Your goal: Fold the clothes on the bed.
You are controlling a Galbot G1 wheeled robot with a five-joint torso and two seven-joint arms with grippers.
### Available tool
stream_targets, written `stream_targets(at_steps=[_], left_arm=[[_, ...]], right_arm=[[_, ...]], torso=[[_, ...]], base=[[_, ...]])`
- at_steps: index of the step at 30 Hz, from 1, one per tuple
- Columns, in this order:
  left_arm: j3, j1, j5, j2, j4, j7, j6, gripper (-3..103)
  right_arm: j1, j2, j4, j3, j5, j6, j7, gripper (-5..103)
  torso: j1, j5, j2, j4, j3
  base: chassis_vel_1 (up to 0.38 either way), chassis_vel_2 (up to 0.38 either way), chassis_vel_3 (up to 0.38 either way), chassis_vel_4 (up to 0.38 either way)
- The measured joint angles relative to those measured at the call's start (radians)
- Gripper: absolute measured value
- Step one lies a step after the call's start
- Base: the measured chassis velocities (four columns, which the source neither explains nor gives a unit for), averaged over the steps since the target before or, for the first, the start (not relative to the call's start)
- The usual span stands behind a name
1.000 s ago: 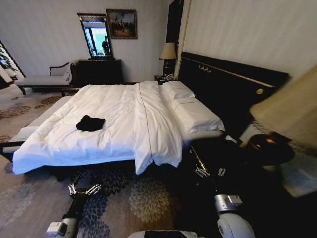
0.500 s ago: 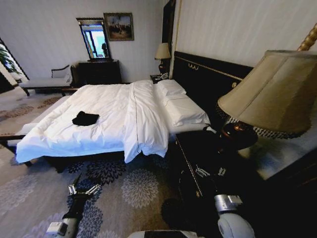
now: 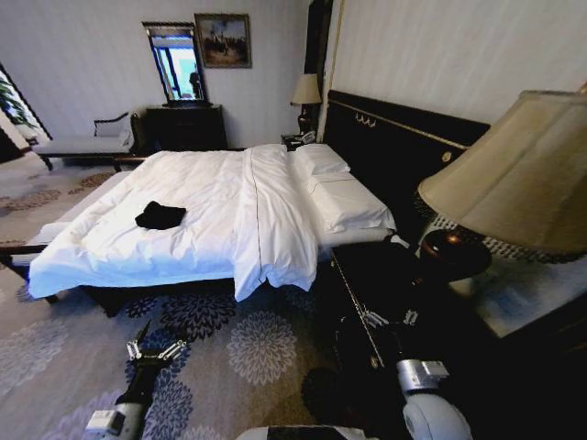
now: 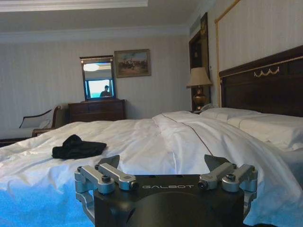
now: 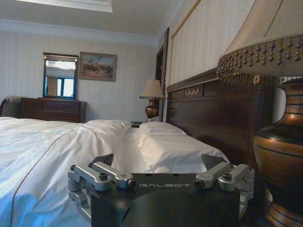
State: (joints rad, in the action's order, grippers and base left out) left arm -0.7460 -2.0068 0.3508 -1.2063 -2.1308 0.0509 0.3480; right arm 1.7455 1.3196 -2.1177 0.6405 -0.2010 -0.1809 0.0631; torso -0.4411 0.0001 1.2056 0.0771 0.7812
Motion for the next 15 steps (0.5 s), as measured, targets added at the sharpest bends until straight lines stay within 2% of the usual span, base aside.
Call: stream_targets(at_steps=[15], left_arm=[[0.000, 0.000, 0.000, 0.000, 0.000, 0.000, 0.000, 100]], right_arm=[[0.002, 0.000, 0.000, 0.000, 0.000, 0.000, 0.000, 100]], torso=[[0.001, 0.0000, 0.001, -0.0002, -0.001]], base=[[0.154, -0.127, -0.160, 0.144]])
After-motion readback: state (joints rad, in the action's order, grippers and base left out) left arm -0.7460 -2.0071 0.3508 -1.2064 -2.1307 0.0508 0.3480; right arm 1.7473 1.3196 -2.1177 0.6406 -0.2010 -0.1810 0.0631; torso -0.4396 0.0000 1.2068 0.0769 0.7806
